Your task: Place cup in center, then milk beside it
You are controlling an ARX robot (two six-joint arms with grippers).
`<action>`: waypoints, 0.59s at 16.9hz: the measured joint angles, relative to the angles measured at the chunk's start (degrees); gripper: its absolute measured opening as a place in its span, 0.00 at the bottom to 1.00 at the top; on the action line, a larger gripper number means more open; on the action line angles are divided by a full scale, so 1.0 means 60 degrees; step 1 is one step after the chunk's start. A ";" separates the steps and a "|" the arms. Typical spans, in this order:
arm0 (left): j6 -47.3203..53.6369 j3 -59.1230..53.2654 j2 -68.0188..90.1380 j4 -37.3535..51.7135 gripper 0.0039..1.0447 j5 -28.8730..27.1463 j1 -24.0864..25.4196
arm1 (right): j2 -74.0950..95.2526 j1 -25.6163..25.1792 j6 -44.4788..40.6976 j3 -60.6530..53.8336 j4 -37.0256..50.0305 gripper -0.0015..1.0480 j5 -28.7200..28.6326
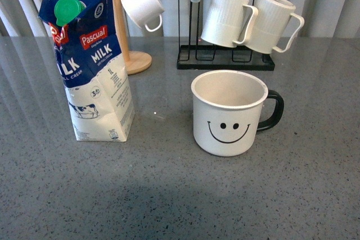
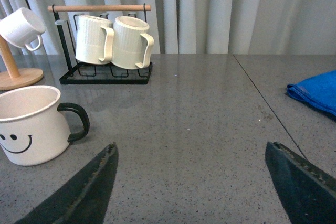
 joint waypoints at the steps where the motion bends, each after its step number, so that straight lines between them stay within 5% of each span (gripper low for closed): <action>1: 0.0000 0.0000 0.0000 0.0004 0.94 0.0004 0.0000 | 0.0000 0.0000 0.0004 0.0000 0.0000 0.95 0.0000; 10: 0.0000 0.0000 0.0000 0.0004 0.94 0.0004 0.0000 | 0.0000 0.0000 0.0004 0.0000 0.0000 0.94 0.0000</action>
